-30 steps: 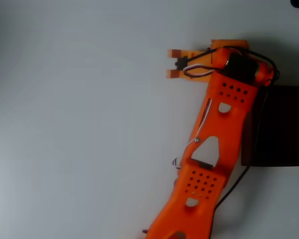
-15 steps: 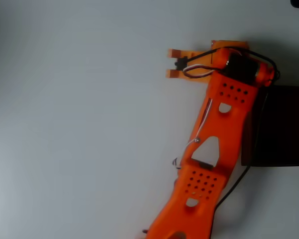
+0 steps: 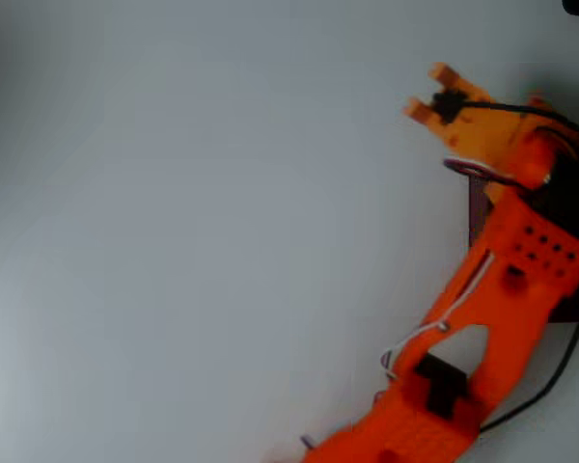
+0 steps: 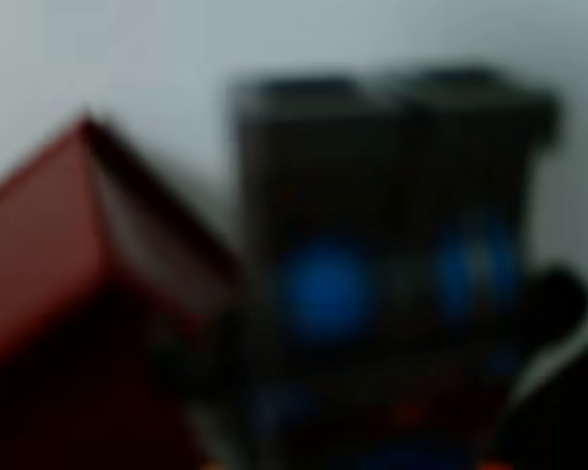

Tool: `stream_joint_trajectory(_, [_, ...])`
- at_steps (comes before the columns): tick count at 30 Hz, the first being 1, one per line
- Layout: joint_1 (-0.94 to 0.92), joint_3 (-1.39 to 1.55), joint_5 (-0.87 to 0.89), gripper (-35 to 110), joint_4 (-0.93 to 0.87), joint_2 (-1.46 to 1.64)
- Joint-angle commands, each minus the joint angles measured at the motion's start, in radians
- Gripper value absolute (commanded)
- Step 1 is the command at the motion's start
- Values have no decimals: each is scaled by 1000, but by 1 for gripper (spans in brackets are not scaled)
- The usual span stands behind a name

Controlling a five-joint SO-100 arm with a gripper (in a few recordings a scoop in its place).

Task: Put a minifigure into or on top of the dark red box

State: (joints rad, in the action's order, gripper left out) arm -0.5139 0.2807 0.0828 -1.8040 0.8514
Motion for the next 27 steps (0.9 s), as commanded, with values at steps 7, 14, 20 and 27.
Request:
stream_joint_trajectory(7, [-279, 172, 187, 0, -26, 51])
stream_joint_trajectory(14, [-314, 173, 272, 11, -26, -95])
stream_joint_trajectory(20, [-285, 229, 276, 15, -26, -12])
stream_joint_trajectory(27, [-219, 509, 189, 13, -26, 373])
